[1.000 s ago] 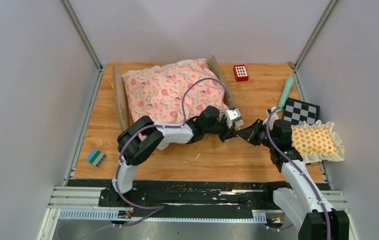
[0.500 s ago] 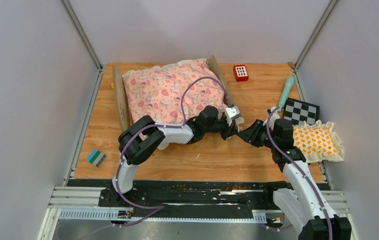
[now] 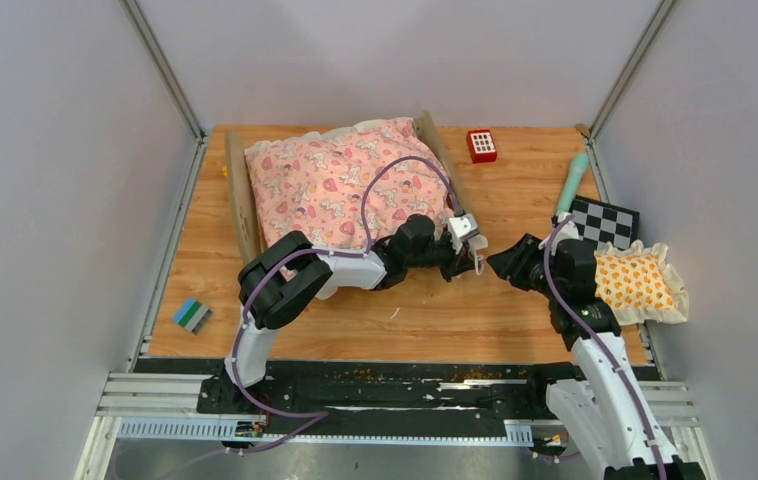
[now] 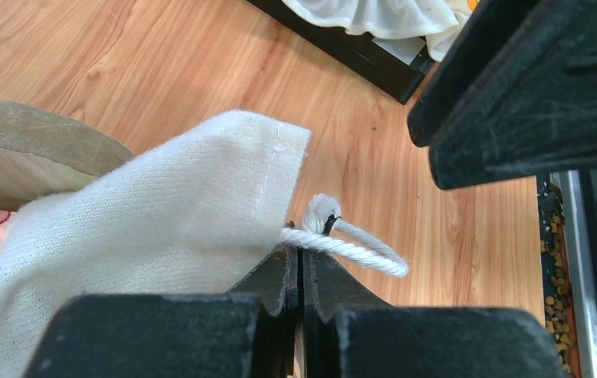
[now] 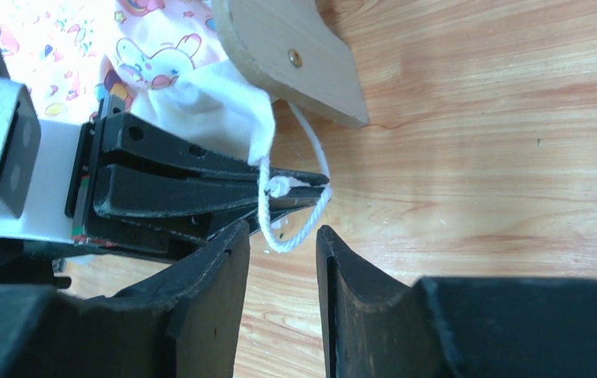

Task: Set up the pet bed
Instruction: Tie the ropes to the bed frame.

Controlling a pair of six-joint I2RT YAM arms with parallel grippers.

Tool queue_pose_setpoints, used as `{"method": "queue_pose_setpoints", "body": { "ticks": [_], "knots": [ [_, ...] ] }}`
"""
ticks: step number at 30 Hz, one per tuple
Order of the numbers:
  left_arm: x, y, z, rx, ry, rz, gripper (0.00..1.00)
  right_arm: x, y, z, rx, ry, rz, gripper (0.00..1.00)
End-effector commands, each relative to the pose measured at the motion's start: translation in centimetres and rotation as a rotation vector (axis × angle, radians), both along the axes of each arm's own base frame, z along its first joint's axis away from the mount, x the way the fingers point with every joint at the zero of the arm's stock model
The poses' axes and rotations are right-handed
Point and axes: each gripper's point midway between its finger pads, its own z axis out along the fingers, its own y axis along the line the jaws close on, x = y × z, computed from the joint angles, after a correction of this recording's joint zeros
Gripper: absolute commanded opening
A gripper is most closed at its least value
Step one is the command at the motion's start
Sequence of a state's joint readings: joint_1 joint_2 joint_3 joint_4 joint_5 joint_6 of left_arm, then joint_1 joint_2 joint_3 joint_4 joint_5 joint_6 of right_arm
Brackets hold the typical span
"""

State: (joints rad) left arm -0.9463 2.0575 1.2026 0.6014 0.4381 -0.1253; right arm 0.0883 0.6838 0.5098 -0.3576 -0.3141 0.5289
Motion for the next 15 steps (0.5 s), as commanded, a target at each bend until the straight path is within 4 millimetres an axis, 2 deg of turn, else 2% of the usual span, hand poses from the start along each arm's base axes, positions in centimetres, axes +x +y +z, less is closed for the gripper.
{"method": "queue_pose_setpoints", "body": {
  "ticks": [1, 8, 15],
  "knots": [
    [0.4, -0.3, 1.3, -0.049, -0.029, 0.003, 0.00, 1.8, -0.6, 2.6, 0.050, -0.052, -0.091, 0.38],
    [0.4, -0.3, 1.4, -0.055, -0.030, -0.002, 0.00, 2.7, 1.1, 2.2, 0.148, -0.006, -0.045, 0.39],
    [0.2, -0.3, 1.5, -0.058, -0.032, -0.011, 0.00, 3.6, 1.5, 1.7, 0.181, 0.007, -0.047, 0.38]
  ]
}}
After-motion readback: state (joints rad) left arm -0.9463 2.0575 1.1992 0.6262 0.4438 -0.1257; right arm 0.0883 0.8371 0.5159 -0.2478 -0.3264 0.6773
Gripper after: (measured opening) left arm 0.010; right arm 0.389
